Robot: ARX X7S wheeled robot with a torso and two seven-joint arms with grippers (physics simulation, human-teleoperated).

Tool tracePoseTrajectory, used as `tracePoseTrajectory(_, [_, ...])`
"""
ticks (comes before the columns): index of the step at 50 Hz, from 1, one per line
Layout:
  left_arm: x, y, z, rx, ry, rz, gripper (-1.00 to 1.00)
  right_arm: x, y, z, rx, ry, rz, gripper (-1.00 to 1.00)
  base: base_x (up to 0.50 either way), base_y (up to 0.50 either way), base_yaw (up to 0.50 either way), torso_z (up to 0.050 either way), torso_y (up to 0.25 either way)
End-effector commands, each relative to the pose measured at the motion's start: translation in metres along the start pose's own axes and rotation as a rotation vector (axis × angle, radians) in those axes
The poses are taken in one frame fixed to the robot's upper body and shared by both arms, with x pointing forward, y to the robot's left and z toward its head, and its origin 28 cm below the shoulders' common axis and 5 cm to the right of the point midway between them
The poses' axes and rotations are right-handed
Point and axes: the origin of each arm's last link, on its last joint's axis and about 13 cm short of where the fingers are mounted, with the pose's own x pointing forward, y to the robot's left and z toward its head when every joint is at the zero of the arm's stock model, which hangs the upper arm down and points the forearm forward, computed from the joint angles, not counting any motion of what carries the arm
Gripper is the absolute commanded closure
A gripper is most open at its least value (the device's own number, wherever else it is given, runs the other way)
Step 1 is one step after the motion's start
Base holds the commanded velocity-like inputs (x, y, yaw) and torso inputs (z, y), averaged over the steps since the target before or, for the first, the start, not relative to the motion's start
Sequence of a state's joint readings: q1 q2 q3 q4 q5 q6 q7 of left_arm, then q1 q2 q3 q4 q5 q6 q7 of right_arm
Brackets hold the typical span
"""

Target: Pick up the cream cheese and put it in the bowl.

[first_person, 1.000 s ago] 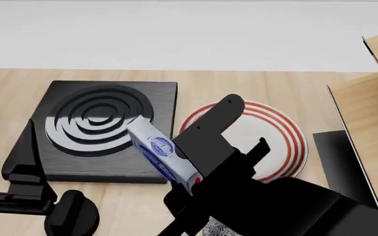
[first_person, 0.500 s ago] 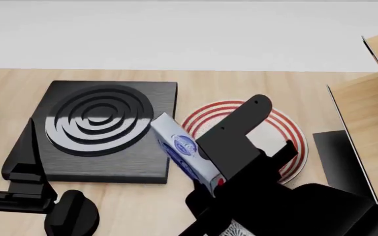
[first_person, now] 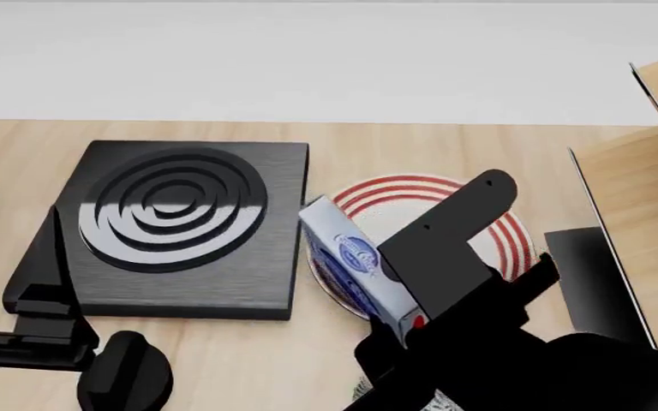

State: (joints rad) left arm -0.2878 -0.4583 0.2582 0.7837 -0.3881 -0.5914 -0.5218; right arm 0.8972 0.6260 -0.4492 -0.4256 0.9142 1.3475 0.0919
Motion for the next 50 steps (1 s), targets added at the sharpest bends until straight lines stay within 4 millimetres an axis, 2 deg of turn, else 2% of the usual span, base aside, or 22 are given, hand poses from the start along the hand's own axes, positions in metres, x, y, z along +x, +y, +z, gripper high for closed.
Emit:
tracePoseTrajectory(1, [0.001,0.0,0.0,-0.002,0.0,-0.002,-1.0,-0.01,-0.004,-0.001,0.009,0.001,-0.039,1.0,0.0,0.0,0.0,0.0,0.0])
tracePoseTrajectory(50, [0.003,0.0,-0.002,-0.009,-0.002,-0.004,-1.0,-0.041,-0.003,-0.012,0.047,0.149,-0.089,1.0,0.0,0.0,0.0,0.0,0.0])
